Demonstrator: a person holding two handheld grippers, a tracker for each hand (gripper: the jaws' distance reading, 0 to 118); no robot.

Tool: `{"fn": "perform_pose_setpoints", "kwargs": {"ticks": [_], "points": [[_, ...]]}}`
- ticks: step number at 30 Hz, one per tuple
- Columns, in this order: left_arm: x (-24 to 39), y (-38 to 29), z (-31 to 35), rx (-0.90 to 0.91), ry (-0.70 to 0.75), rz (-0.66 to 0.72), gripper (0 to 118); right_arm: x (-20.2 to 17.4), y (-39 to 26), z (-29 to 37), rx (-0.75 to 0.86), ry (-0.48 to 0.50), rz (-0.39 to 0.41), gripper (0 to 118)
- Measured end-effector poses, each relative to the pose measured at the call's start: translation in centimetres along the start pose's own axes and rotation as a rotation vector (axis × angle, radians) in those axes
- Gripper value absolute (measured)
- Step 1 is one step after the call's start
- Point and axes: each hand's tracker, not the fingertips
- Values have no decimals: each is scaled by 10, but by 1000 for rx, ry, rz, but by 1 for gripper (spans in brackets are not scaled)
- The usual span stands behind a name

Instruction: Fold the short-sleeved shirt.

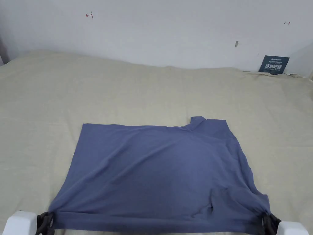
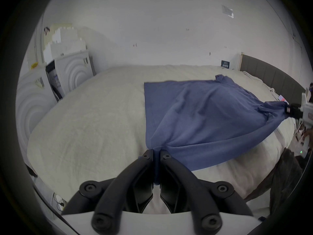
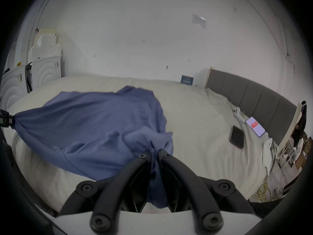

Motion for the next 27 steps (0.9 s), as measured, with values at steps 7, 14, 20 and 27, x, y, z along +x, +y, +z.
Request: {"fn": "perform_pose_setpoints", "kwargs": {"ticks": [7, 14, 20, 27], "points": [[-2, 34, -10, 74, -2, -51, 2, 3, 48, -30, 59, -2, 20, 6], [-8, 93, -51, 22, -28, -47, 2, 2, 89, -87, 41, 19, 52, 5], [-28, 137, -115, -90, -94, 42, 2, 1, 114, -153, -20, 34, 31, 6], [-20, 162, -167, -201, -86, 66, 3, -9, 122, -223, -128, 57, 40, 6]]}}
